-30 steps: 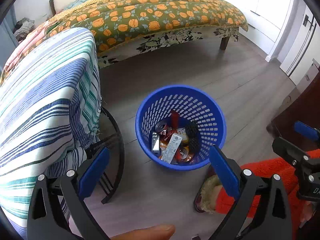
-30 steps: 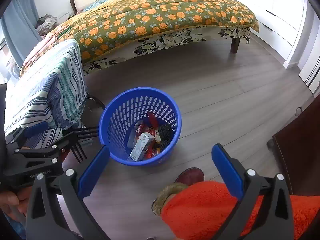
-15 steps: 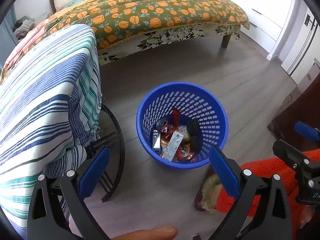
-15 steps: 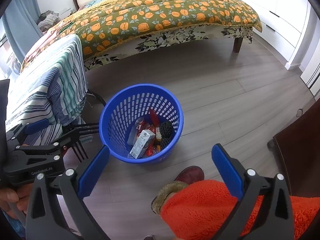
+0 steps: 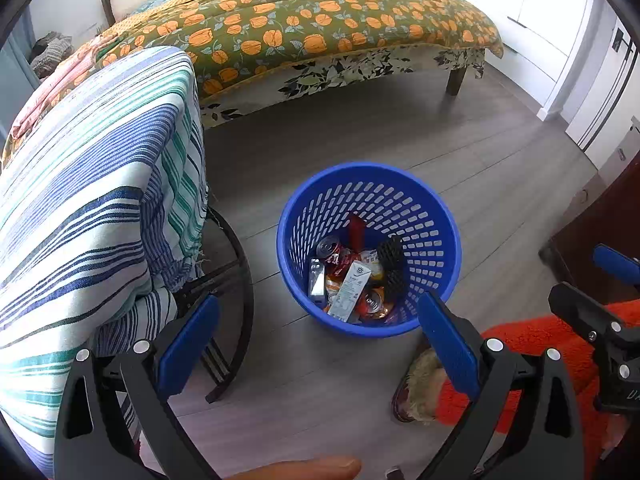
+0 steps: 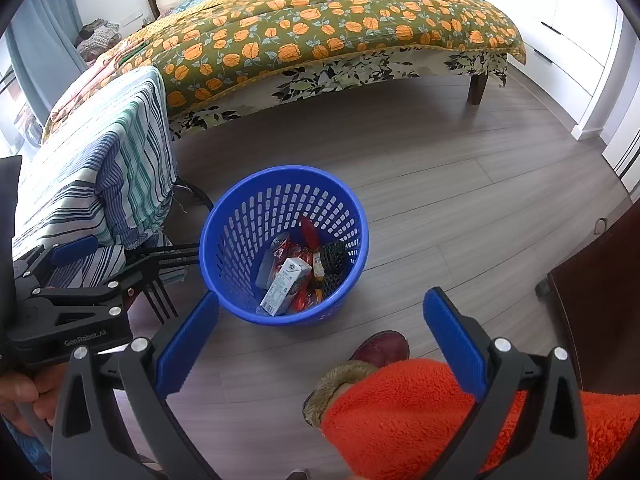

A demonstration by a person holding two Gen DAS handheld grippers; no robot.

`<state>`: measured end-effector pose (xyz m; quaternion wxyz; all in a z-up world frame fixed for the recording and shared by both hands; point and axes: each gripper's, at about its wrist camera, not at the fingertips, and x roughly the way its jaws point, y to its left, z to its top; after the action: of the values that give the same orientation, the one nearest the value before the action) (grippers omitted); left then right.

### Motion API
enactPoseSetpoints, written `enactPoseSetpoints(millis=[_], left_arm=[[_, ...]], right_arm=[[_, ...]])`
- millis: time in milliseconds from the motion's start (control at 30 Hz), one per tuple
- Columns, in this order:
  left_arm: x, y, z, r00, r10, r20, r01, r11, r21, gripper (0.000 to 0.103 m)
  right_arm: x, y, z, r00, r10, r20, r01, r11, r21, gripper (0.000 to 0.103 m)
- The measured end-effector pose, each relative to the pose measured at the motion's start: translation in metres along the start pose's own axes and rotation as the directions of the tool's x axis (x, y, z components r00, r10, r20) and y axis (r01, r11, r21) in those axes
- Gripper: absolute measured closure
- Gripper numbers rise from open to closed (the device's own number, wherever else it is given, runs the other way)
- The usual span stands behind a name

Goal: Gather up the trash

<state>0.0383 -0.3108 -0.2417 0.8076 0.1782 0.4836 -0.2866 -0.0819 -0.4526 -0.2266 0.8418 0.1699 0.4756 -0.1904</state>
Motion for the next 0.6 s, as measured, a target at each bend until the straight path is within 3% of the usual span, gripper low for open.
enactPoseSetpoints(millis=[600], left_arm=[[0.0012, 0.0026, -0.0007, 1.000, 0.005, -0.003, -0.005, 1.000, 0.001, 0.005]], right_arm=[[0.0021, 0.0021, -0.0036, 1.000, -0.002, -0.004, 0.002, 1.000, -0.006, 0.005]])
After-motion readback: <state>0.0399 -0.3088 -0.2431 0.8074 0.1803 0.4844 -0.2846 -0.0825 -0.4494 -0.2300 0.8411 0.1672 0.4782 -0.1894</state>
